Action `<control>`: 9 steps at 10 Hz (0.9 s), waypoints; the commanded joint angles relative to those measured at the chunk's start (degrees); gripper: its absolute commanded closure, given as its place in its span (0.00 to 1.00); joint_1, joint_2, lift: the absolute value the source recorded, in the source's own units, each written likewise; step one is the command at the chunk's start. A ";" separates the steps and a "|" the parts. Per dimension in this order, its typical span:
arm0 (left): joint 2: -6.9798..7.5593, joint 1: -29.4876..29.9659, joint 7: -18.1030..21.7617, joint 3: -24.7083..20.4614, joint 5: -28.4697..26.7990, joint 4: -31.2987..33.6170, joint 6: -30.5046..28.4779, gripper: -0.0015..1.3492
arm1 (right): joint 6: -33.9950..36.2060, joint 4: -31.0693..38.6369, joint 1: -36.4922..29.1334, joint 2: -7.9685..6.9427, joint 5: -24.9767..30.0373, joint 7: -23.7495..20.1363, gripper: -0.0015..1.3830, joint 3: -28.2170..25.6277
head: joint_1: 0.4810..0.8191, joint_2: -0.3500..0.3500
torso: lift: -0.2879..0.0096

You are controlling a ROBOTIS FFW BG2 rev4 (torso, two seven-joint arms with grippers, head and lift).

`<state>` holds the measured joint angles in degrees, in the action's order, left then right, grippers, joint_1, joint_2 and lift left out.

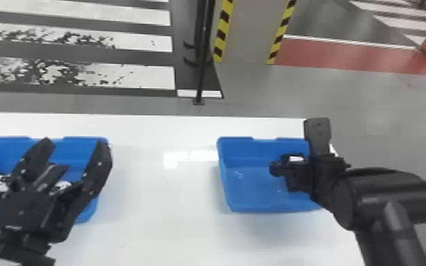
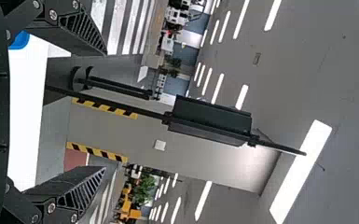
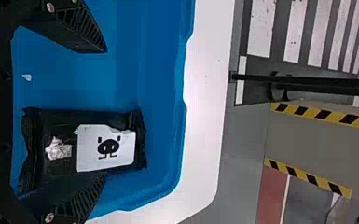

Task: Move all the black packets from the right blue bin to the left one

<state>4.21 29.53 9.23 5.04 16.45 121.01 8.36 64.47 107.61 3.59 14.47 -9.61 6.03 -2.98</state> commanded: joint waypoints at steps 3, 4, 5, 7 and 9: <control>-0.08 -0.14 0.00 0.11 0.00 0.00 0.50 0.13 | 0.22 -4.60 1.33 -0.06 -0.44 0.65 0.07 -0.57 | 0.63 0.18 | 0.50; -0.08 0.00 0.00 -0.01 0.00 0.00 0.78 0.13 | 0.78 -4.89 1.33 0.03 -0.44 0.91 0.07 -0.57 | 0.63 0.18 | 0.50; -0.08 0.00 0.00 -0.12 0.00 0.00 0.78 0.13 | 0.92 -5.17 1.05 0.03 -0.56 1.09 0.07 -0.91 | 0.63 0.17 | 0.50; -0.17 -0.14 0.00 -0.24 0.12 0.00 1.06 0.13 | 0.92 -6.43 1.19 -0.06 -0.56 1.17 0.07 -1.25 | 0.63 0.16 | 0.50; -0.17 0.00 0.00 -0.35 0.23 0.00 1.06 0.13 | 0.36 -7.98 1.47 -0.06 -1.36 1.17 0.07 -2.28 | 0.63 0.16 | 0.50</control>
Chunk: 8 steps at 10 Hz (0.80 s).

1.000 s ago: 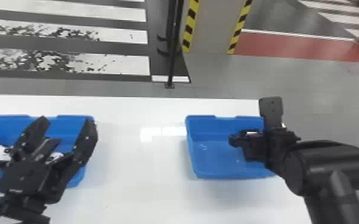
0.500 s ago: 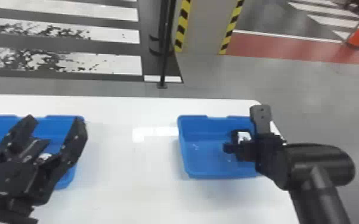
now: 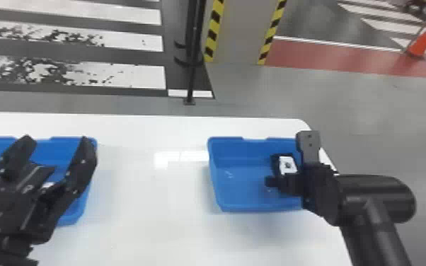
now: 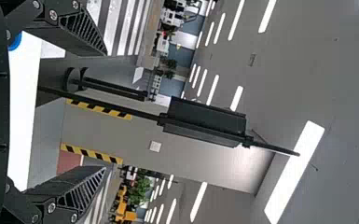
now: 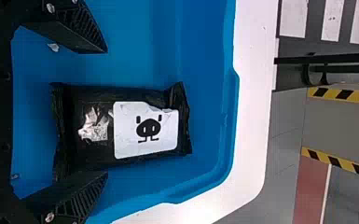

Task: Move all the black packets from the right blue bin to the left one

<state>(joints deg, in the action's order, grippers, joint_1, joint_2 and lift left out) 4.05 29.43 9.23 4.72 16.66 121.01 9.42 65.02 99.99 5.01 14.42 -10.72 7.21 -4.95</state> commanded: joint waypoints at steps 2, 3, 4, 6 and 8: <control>0.00 0.10 0.00 -0.15 0.02 0.00 -0.14 0.13 | -1.18 -1.49 0.47 0.00 -1.27 0.00 0.08 -0.87 | 0.63 0.15 | 0.50; 0.00 0.10 0.00 -0.15 0.02 0.00 0.00 0.13 | -1.32 -1.63 0.47 0.09 -1.62 -0.09 0.12 -1.22 | 0.63 0.15 | 0.50; 0.00 0.24 0.00 -0.27 0.02 0.00 -0.14 0.13 | -1.46 -1.63 0.05 0.09 -1.85 -0.09 0.20 -1.44 | 0.63 0.15 | 0.50; -0.09 0.24 0.00 -0.38 0.02 0.00 -0.28 0.13 | -3.57 -1.77 -0.79 0.09 -2.30 -0.18 0.51 -1.79 | 0.63 0.15 | 0.50; -0.09 0.24 0.00 -0.38 0.02 -0.14 -0.28 0.13 | -8.07 -1.20 -2.34 -0.09 -3.56 -0.09 0.79 -2.02 | 0.63 0.15 | 0.50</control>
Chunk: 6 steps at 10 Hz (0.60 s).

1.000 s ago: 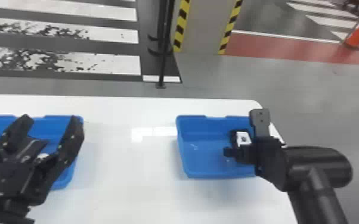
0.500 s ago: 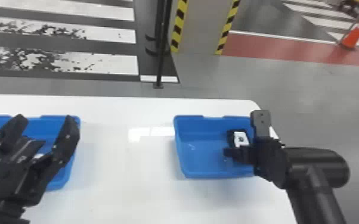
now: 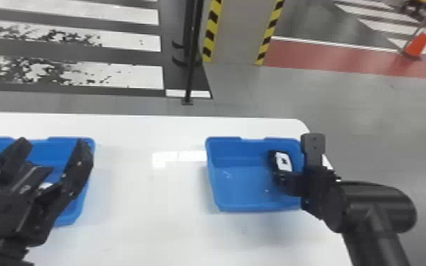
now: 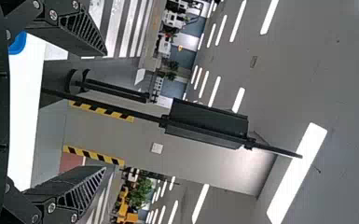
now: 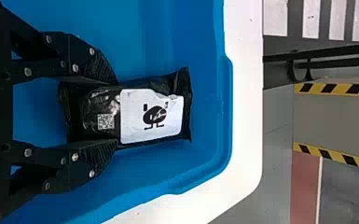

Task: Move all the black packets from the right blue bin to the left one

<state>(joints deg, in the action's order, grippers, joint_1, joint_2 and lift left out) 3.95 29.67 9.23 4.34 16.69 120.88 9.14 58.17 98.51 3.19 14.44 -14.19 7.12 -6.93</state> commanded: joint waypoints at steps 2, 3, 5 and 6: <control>0.00 0.00 0.00 0.00 0.10 -0.15 0.00 0.13 | -5.16 1.40 -2.06 -0.29 -1.12 0.00 0.81 -0.04 | 0.63 0.16 | 0.50; 0.00 0.00 0.00 -0.11 0.22 -0.15 0.28 0.13 | -6.28 2.67 -3.19 -0.38 -1.24 0.00 0.82 -0.04 | 0.63 0.16 | 0.50; 0.00 0.00 0.00 -0.11 0.45 -0.29 1.41 0.13 | -11.49 5.62 -5.02 -0.38 -3.18 -0.97 0.82 0.53 | 0.63 0.18 | 0.50; 0.00 0.00 0.00 -0.11 0.67 -0.43 2.25 0.13 | -14.16 8.43 -6.42 -0.38 -5.12 -2.11 0.82 1.22 | 0.63 0.20 | 0.50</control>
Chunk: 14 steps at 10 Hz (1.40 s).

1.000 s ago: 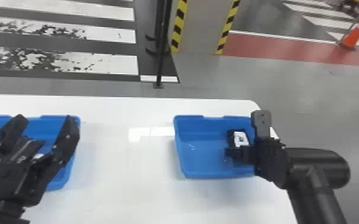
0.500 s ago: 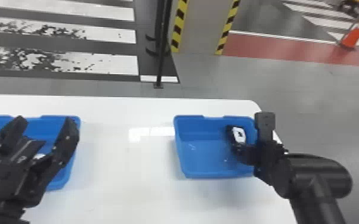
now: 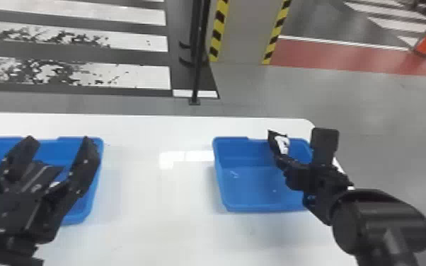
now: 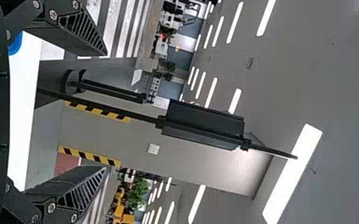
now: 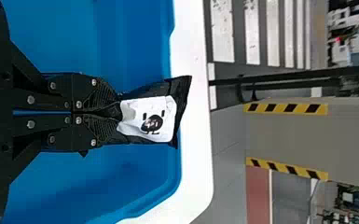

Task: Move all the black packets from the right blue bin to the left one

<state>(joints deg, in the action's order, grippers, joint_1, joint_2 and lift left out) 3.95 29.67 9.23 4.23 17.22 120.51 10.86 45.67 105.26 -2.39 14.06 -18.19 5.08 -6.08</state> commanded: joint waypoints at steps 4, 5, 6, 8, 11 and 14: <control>0.35 -0.98 -0.18 2.63 10.89 -1.33 2.51 0.13 | -23.04 4.78 -1.26 2.02 -13.34 -11.93 0.82 9.62 | 0.63 0.40 | 0.50; 0.71 -1.55 -0.18 4.11 12.60 -1.33 2.79 0.13 | -24.02 7.03 -2.53 2.29 -16.54 -12.63 0.82 11.68 | 0.63 0.45 | 0.50; 1.14 -2.25 -0.18 5.48 12.83 -1.33 2.93 0.13 | -24.02 9.56 -3.65 2.73 -17.23 -12.81 0.82 13.97 | 0.63 0.50 | 0.50; 1.41 -3.23 0.09 6.74 12.60 -1.33 3.77 0.13 | -24.02 13.22 -6.33 3.52 -19.28 -13.25 0.82 17.28 | 0.62 0.55 | 0.50; 1.32 -3.52 0.09 6.51 11.69 -1.47 1.52 0.13 | -23.04 16.74 -6.89 4.83 -23.05 -13.78 0.82 24.14 | 0.63 0.66 | 0.50; 1.32 -4.08 0.09 6.63 9.06 -1.61 1.66 0.13 | -21.35 16.31 -4.78 5.80 -24.31 -13.78 0.82 29.28 | 0.63 0.76 | 0.50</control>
<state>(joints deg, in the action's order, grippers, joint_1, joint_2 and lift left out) 5.28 25.76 9.32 10.66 26.46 119.01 12.51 24.20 122.03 -7.64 19.69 -42.30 -8.69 22.16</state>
